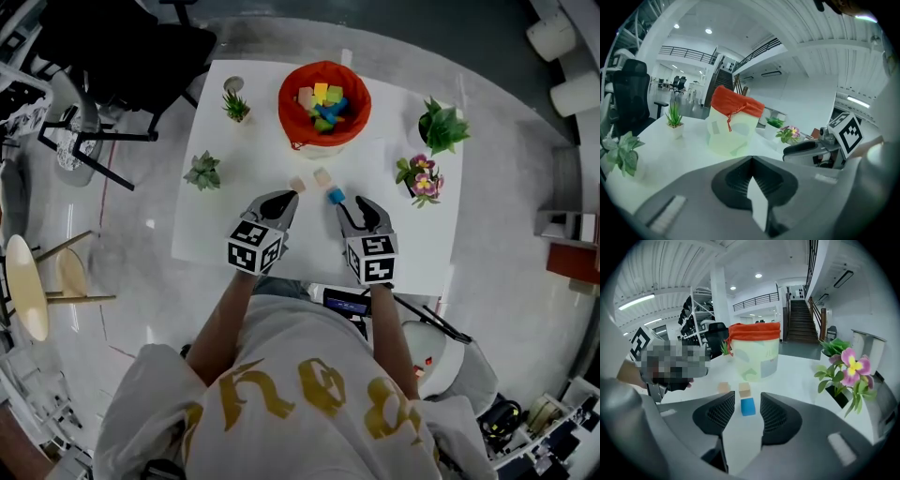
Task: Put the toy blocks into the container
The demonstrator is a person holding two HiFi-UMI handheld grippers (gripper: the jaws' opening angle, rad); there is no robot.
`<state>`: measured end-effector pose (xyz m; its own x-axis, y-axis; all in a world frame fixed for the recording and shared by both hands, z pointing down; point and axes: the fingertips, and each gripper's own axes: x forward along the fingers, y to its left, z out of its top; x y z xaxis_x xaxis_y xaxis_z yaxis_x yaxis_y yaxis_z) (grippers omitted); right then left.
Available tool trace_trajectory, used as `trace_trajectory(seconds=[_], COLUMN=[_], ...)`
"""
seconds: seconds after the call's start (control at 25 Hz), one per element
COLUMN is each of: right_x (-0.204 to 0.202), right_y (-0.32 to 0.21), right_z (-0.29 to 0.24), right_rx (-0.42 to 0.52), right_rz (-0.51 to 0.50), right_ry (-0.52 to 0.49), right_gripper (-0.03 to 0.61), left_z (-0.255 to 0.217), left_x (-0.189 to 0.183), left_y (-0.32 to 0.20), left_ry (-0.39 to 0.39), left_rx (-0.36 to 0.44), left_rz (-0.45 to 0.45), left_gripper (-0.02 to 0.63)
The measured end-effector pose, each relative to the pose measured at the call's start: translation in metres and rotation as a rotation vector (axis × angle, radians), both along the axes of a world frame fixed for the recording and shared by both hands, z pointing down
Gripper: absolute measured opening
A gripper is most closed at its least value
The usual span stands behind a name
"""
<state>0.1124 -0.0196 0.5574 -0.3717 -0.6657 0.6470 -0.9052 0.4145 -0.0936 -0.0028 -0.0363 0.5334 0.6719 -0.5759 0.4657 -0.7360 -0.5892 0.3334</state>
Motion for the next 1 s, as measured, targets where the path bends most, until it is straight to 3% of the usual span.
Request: trace_trajectory(seconds=[0.4, 1.0], right_x=[-0.008, -0.013], right_y=[-0.006, -0.01], right_z=[0.037, 0.069], right_rx=[-0.097, -0.141], right_rz=[-0.04, -0.073], right_ry=[0.036, 0.103], right_gripper=[0.218, 0.218], left_z=[0.026, 0.042], left_x=[0.005, 0.002], left_y=[-0.006, -0.011], left_ry=[-0.011, -0.006], left_rx=[-0.062, -0.101], left_rz=[0.016, 0.012], left_gripper=[0.0, 0.0])
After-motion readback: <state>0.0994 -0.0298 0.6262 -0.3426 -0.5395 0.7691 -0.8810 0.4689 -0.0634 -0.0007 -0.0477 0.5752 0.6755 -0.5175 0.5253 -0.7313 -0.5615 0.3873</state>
